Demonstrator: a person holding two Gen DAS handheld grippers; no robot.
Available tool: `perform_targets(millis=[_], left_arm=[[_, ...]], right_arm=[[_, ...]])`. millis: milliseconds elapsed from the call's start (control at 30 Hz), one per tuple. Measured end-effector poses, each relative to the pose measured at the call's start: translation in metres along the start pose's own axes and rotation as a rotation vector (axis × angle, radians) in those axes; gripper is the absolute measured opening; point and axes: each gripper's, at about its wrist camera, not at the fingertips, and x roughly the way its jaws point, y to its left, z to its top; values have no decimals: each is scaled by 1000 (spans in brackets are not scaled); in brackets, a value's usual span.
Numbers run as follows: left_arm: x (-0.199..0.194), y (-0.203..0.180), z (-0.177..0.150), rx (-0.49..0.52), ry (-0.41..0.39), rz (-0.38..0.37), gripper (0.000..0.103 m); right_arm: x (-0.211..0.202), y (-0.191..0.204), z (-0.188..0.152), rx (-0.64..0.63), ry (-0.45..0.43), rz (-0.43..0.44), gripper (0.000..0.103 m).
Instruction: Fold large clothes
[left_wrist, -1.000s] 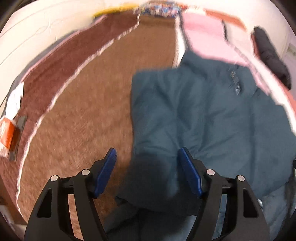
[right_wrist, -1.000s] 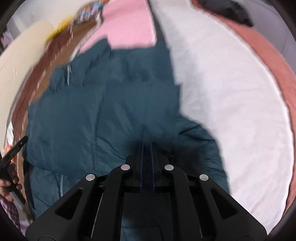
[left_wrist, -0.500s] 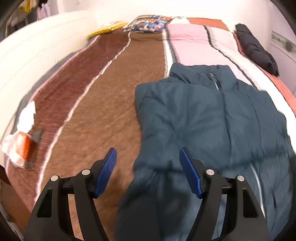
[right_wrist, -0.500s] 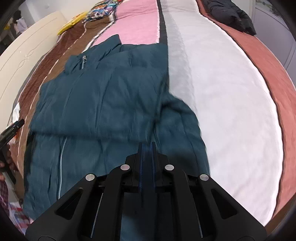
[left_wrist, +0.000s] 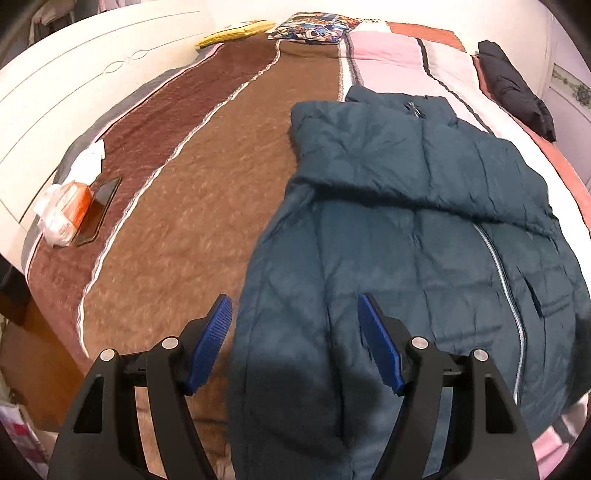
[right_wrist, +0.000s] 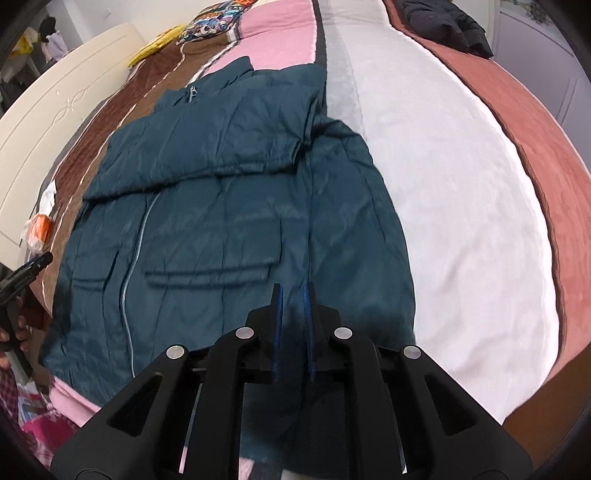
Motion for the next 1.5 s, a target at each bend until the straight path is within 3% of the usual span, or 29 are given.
perform_targets(millis=[400,867,967,1100,1267,1500], left_arm=[[-32,-4,-47,3,-7,-17,69],[-40,22,-82,-9,35,-34,69],[-43,38,-89,-11,47,-49,70],[-46,63,-99,-53,68,-58,73],[-41,81,-113,-138,138,-166,76],[-27,66,-116,-180,197,-258,76]], right_arm=[[-18,4,-52,15,17,-26,17],[-33,-18,-71,58,21,-100,24],[-35,-26,-76,57,22,-133,41],[-35,-37,-82,60,26,-162,43],[-33,-47,-87,75,39,-168,45],[-34,-56,-90,102,37,-170,47]])
